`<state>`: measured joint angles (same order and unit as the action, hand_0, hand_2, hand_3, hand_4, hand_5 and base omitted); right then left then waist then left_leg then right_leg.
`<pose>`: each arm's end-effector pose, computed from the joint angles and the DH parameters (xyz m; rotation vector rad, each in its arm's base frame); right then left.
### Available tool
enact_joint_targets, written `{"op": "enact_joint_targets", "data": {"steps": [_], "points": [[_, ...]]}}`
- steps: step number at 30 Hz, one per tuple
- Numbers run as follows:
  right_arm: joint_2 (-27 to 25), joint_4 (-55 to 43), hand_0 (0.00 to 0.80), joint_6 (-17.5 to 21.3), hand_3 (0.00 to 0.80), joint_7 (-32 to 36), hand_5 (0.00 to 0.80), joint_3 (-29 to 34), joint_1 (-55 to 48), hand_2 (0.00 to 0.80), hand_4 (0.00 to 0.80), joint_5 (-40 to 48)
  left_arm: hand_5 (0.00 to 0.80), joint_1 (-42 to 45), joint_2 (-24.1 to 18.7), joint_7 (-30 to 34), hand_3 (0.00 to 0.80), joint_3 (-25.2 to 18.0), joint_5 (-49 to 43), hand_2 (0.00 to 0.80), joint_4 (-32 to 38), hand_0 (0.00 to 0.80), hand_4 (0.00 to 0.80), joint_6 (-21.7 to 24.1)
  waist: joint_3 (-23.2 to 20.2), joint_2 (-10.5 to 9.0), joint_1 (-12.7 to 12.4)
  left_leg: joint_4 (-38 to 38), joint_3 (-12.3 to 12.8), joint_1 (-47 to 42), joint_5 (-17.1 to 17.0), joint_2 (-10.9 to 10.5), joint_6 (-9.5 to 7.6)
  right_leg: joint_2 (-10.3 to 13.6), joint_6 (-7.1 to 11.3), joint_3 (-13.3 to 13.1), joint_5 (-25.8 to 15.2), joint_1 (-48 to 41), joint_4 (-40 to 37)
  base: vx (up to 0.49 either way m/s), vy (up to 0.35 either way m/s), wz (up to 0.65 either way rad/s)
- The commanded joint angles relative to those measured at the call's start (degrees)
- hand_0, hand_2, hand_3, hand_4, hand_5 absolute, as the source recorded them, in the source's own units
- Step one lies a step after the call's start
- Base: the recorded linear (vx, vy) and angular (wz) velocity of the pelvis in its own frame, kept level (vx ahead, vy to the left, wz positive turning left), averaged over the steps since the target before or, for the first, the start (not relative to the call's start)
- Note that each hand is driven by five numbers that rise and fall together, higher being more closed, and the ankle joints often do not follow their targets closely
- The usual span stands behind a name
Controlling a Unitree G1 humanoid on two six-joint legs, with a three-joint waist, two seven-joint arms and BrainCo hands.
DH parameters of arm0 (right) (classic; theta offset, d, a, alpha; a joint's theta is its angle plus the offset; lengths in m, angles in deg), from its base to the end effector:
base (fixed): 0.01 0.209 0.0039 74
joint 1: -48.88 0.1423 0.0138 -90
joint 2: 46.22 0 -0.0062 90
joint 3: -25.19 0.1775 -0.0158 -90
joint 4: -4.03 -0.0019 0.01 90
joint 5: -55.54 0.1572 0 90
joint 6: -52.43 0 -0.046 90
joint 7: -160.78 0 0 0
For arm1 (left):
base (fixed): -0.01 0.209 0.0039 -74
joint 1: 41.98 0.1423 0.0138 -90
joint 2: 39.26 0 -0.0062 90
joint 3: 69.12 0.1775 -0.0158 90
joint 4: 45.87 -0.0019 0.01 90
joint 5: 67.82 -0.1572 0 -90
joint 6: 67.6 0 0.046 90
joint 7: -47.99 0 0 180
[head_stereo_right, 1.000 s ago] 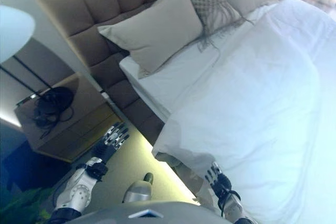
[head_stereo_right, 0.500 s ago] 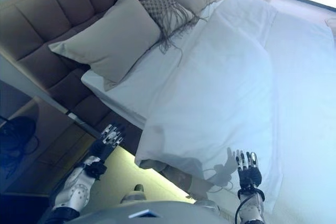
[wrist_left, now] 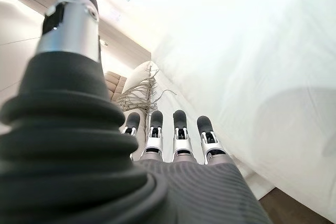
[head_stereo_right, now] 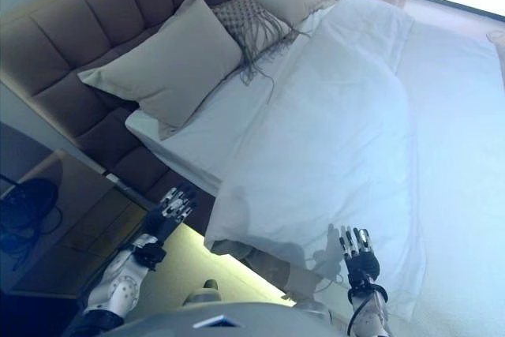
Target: Make the bed neatly
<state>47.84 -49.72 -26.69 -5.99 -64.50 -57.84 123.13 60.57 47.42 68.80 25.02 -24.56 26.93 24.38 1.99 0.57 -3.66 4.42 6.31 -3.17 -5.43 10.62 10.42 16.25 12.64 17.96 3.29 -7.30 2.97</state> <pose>0.0804 -0.2301 -0.0930 0.8809 0.4452 -0.4983 0.1495 0.2272 -0.0364 -0.4748 0.3772 -0.1480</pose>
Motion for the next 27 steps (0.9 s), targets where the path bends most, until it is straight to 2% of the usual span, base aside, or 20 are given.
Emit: {"op": "enact_joint_targets", "data": {"steps": [1, 6, 12, 16, 20, 24, 27], "points": [[-0.99, -6.71, 0.0, 0.56, 0.0, -0.68, 0.0, 0.86, 2.19, 0.0, 0.0, -0.05, 0.0, -4.14, -3.96, -1.28, 0.0, 0.3, -9.77, 0.0, 3.58, 0.0, 0.0, 8.44, 1.6, 0.31, 0.2, -6.12, -0.74, 0.99, 3.0, 1.55, -3.95, 2.02, -2.08, -1.86, -4.54, 4.75, 4.24, 0.026, 0.04, -0.01], [-0.92, -7.95, 0.0, 1.75, 0.0, -2.53, 0.0, -0.48, 2.24, 0.0, 0.0, -0.66, 0.0, -6.74, -8.14, -2.7, 0.0, 2.53, -21.51, 0.0, 6.62, 0.0, 0.0, 13.9, 1.38, 0.21, 0.61, -5.34, 0.75, 0.62, 3.14, 1.4, -3.92, 2.92, -1.37, -0.99, -5.76, 4.42, 3.09, 0.053, 0.013, 0.0], [-1.68, -5.99, 0.0, 1.58, 0.0, -3.41, 0.0, -0.66, 2.43, 0.0, 0.0, -1.54, 0.0, -15.33, -10.92, -14.02, 0.0, 9.62, -33.66, 0.0, 3.3, 0.0, 0.0, 19.6, 2.36, -0.45, 4.13, -7.56, 2.63, 1.37, 4.63, 1.85, -4.12, 3.07, -0.49, -3.41, -6.06, 6.9, 3.73, 0.014, -0.031, -0.11], [-1.96, -3.29, 0.0, 0.92, 0.0, -2.04, 0.0, 0.29, 1.59, 0.0, 0.0, -2.16, 0.0, -19.88, -11.79, -20.07, 0.0, 13.25, -38.17, 0.0, 2.01, 0.0, 0.0, 19.71, 3.33, -1.21, 6.67, -8.03, 4.26, 1.85, 5.24, 2.46, -4.18, 2.39, 0.4, -6.1, -6.6, 9.12, 3.35, -0.033, -0.068, -0.36], [-2.19, -0.09, 0.0, -0.16, 0.0, -1.47, 0.0, 1.15, 2.15, 0.0, 0.0, 1.62, 0.0, -24.05, -10.15, -25.78, 0.0, 16.51, -42.25, 0.0, -1.91, 0.0, 0.0, 19.82, 5.11, -2.07, 8.65, -9.86, 5.21, 4.43, 5.78, 3.39, -3.77, 1.89, 0.79, -8.89, -7.06, 13.27, 4.2, -0.125, -0.061, -0.43], [-2.57, 5.63, 0.0, 1.56, 0.0, 2.33, 0.0, -0.99, 8.76, 0.0, 0.0, 7.22, 0.0, -34.46, -7.01, -37.29, 0.0, 22.26, -49.7, 0.0, -9.07, 0.0, 0.0, 22.18, 11.78, -2.42, 10.43, -10.62, 5.28, 11.03, 4.9, 4.26, -3.18, 0.93, 0.37, -11.16, -8.99, 21.6, 4.88, -0.433, -0.019, -0.33], [-2.74, 5.17, 0.0, 2.49, 0.0, 2.27, 0.0, -4.01, 12.07, 0.0, 0.0, 8.26, 0.0, -39.24, -4.73, -43.24, 0.0, 25.44, -55.89, 0.0, -12.95, 0.0, 0.0, 22.21, 14.81, -2.56, 11.64, -11.26, 5.35, 15.62, 3.4, 4.53, -2.9, -0.09, -0.2, -12.3, -10.29, 26.44, 5.39, -0.3, 0.01, -0.38]]}}
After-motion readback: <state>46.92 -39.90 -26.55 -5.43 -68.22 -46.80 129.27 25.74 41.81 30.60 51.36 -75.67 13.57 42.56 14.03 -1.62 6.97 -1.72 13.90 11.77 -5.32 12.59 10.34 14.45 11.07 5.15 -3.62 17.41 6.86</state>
